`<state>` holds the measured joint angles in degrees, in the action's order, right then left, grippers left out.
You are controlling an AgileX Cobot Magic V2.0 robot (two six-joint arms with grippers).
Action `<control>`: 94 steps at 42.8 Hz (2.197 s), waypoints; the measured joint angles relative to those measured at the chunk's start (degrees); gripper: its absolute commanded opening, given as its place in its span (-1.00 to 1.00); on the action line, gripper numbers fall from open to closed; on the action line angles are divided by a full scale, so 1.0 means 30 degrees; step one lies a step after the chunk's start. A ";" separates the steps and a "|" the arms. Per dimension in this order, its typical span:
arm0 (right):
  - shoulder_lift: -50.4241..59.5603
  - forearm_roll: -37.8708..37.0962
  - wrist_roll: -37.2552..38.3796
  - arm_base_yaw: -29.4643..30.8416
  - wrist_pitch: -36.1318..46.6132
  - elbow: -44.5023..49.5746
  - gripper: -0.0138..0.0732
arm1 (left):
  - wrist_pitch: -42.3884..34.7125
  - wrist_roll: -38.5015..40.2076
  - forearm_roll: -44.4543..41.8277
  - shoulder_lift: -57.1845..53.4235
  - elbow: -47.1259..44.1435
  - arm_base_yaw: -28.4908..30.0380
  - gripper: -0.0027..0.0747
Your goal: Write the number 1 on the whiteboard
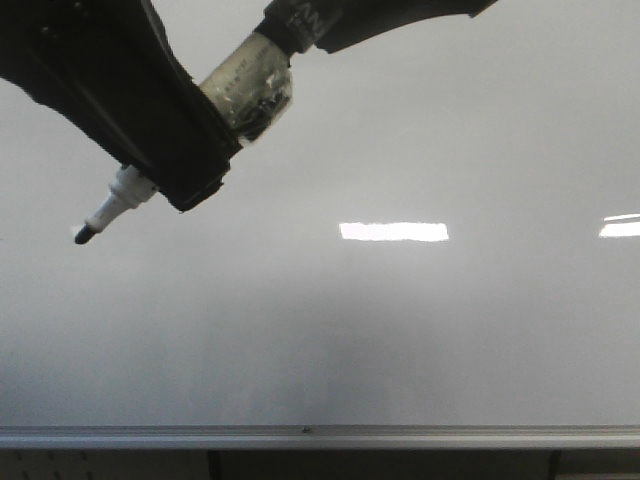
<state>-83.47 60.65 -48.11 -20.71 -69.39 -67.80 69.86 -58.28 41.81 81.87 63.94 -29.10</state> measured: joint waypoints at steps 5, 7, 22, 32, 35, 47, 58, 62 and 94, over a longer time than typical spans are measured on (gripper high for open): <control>-0.0497 0.0635 0.0000 -0.0042 0.0000 0.0000 0.43 | 0.0000 0.0000 0.0000 0.0000 0.0000 0.0000 -0.98; -0.0688 0.0723 0.0000 -0.0135 0.0000 0.0000 0.43 | 0.0000 0.0000 0.0017 0.0000 0.0000 0.0000 -0.98; -0.0944 0.0745 0.0036 -0.0641 0.0029 0.0000 -0.32 | 0.0000 0.0000 0.0045 0.0000 0.0000 0.0000 -0.98; -0.0944 0.0401 0.0216 -0.0641 0.0215 -0.0033 -0.80 | -0.0219 0.0000 0.0065 0.0000 0.0000 0.0000 -0.98; -0.0944 0.0356 0.0216 -0.0641 0.0344 -0.0033 -0.85 | -0.0436 0.0000 0.0026 0.0000 0.0000 0.0000 -0.98; -0.0944 0.0266 0.0265 -0.0641 0.0705 -0.0109 -0.84 | -0.1146 -0.0147 -0.0077 0.0000 0.0000 0.0000 -0.48; -0.0944 -0.0027 0.0265 -0.0605 0.0597 -0.0109 -0.83 | -0.2401 -0.0147 -0.0277 0.0000 0.0000 0.0000 0.42; -0.0944 -0.0346 0.0314 -0.0268 0.0471 -0.0109 -0.82 | -0.2911 -0.0147 -0.0269 0.0000 0.0000 0.0000 0.42; 1.1069 -0.3111 0.1062 0.3841 1.3196 0.7738 -0.82 | -0.4664 -0.0147 -0.0308 0.0000 0.0000 0.0000 -0.98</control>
<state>-50.26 51.32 -44.92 -9.19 -29.80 -44.59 55.86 -58.72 40.89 81.87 63.94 -29.10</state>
